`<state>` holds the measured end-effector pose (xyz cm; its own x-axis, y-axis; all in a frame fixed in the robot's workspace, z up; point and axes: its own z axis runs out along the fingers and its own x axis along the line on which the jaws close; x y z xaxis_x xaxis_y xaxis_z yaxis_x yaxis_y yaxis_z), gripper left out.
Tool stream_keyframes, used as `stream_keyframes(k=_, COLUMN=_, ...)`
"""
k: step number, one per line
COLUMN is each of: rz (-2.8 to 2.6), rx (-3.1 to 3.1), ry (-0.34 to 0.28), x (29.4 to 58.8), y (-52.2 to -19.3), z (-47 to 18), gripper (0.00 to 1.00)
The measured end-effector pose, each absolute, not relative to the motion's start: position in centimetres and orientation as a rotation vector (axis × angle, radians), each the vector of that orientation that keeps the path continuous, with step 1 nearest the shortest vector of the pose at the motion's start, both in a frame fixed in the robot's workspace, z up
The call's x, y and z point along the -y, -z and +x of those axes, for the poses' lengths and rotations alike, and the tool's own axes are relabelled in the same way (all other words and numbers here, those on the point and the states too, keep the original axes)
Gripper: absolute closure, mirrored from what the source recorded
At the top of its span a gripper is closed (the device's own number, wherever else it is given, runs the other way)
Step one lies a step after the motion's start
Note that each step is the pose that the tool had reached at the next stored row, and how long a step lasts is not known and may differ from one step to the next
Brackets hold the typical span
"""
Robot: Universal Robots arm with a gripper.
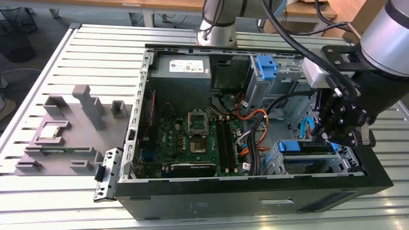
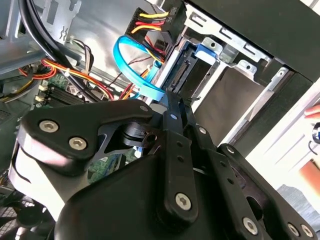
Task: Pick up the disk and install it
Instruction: 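Insert the first disk wire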
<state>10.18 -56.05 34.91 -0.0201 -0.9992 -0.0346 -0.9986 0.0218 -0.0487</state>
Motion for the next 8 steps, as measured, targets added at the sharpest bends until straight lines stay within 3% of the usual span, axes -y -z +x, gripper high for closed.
stream_keyframes(k=8, rz=-2.140, rx=-2.175, ry=0.060, x=56.06, y=-34.75, z=9.74, gripper=0.84)
